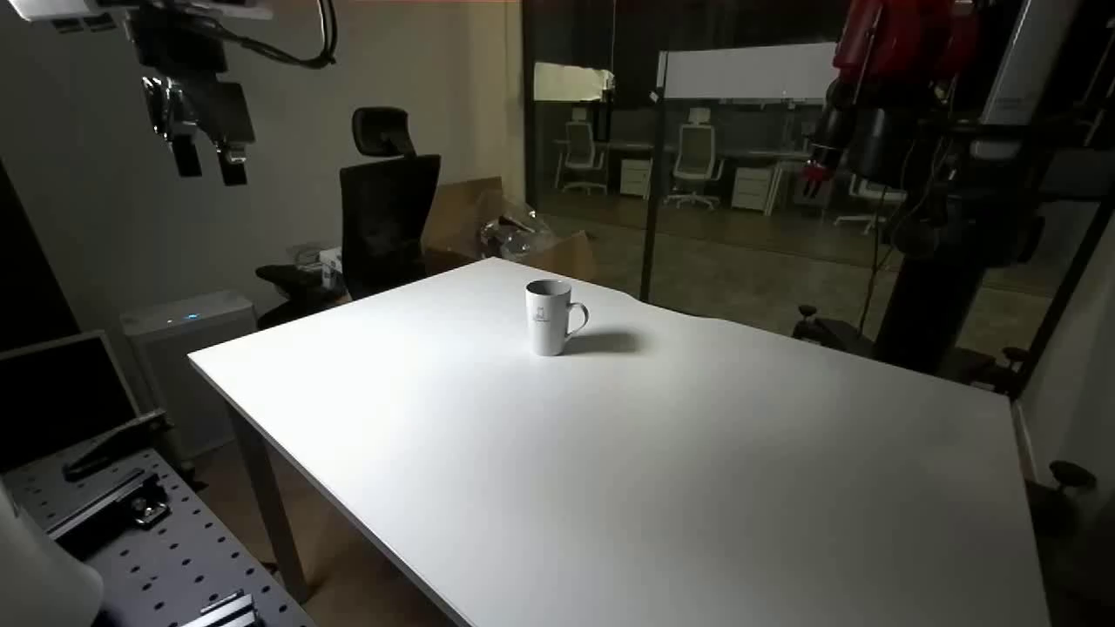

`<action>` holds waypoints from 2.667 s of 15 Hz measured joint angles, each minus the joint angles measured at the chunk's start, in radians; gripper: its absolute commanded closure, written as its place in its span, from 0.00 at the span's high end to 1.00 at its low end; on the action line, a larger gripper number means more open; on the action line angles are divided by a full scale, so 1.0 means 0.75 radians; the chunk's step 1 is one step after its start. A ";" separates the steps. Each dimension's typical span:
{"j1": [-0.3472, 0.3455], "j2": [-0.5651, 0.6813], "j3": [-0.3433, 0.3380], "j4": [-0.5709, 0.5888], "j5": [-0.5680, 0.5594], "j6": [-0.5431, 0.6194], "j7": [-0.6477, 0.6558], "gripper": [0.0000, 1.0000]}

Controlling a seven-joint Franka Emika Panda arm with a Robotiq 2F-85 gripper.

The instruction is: Move the mug to the left side of the table

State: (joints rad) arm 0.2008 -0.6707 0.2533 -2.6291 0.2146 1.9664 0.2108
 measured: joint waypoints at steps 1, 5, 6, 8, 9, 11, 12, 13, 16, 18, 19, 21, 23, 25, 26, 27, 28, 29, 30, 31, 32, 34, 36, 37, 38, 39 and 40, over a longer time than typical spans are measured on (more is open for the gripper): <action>0.000 0.001 0.000 -0.002 0.000 0.000 -0.001 1.00; 0.000 0.008 0.000 -0.009 0.000 0.000 -0.001 1.00; 0.000 0.011 0.000 -0.010 0.000 0.000 -0.002 1.00; 0.000 0.013 0.000 -0.010 0.000 0.000 -0.002 1.00; 0.000 0.014 0.000 -0.010 0.000 0.000 -0.002 1.00; 0.000 0.014 0.000 -0.010 0.000 0.000 -0.002 1.00; 0.000 0.014 0.000 -0.010 0.000 0.000 -0.002 1.00; 0.000 0.014 0.000 -0.010 0.000 0.000 -0.002 1.00; 0.000 0.014 0.000 -0.010 0.000 0.000 -0.002 1.00; 0.000 0.014 0.000 -0.010 0.000 0.000 -0.002 1.00; 0.000 0.014 0.000 -0.011 0.000 0.000 -0.002 1.00; 0.000 0.014 0.000 -0.011 0.000 0.000 -0.002 1.00; 0.000 0.014 0.000 -0.011 0.000 0.000 -0.003 1.00; 0.000 0.014 0.000 -0.011 0.000 0.000 -0.003 1.00; -0.002 0.015 -0.001 -0.011 -0.004 0.008 -0.002 1.00; -0.026 0.025 -0.019 -0.011 -0.028 0.037 0.003 1.00; -0.075 0.047 -0.056 -0.006 -0.052 0.060 -0.005 1.00; -0.121 0.077 -0.097 0.001 -0.062 0.074 -0.030 1.00; -0.150 0.107 -0.134 0.009 -0.069 0.082 -0.056 1.00; -0.163 0.129 -0.148 0.018 -0.071 0.083 -0.069 1.00; -0.164 0.143 -0.148 0.025 -0.071 0.084 -0.069 1.00; -0.159 0.151 -0.139 0.032 -0.071 0.084 -0.068 1.00; -0.158 0.151 -0.141 0.029 -0.073 0.084 -0.070 1.00; -0.166 0.152 -0.147 0.031 -0.087 0.092 -0.070 1.00; -0.181 0.154 -0.157 0.035 -0.113 0.102 -0.070 1.00; -0.204 0.159 -0.176 0.046 -0.149 0.107 -0.076 1.00; -0.232 0.171 -0.202 0.066 -0.189 0.108 -0.088 1.00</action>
State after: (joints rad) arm 0.0265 -0.5426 0.1020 -2.5793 0.0732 2.0473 0.1445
